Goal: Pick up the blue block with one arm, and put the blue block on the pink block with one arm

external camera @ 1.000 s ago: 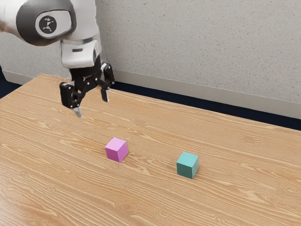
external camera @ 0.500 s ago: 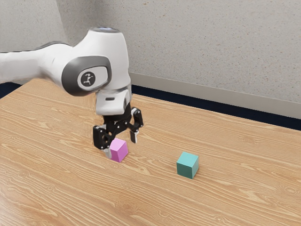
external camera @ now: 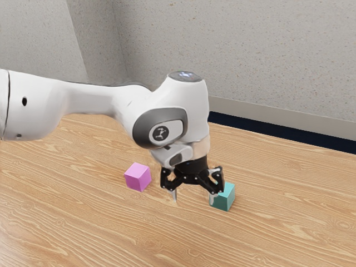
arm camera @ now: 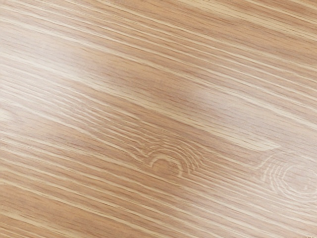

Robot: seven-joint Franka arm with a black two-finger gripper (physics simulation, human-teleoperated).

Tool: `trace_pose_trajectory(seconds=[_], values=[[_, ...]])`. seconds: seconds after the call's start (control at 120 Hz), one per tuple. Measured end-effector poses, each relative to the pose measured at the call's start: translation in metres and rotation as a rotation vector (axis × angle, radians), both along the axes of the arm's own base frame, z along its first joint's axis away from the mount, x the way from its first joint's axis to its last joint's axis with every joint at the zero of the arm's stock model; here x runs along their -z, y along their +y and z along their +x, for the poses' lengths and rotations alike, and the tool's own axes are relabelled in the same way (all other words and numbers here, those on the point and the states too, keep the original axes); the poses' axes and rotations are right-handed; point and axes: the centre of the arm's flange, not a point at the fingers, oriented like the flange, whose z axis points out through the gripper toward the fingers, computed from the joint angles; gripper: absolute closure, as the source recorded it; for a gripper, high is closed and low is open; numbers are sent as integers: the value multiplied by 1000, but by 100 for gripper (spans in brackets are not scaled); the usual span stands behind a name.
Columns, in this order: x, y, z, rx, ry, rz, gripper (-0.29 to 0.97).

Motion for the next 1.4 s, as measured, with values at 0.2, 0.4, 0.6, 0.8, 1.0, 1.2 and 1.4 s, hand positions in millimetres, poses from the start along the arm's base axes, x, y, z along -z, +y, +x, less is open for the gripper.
trace_pose_trajectory(seconds=[0.2,0.4,0.6,0.8,1.0,1.2,1.4], values=[[21,-11,29,205,-32,-78,0],[43,-4,58,313,-121,-39,0],[68,7,82,338,-128,9,0],[76,7,95,349,-139,16,0],[84,3,103,352,-145,12,0],[87,1,117,349,-167,1,0],[100,-2,134,369,-220,-3,0]])
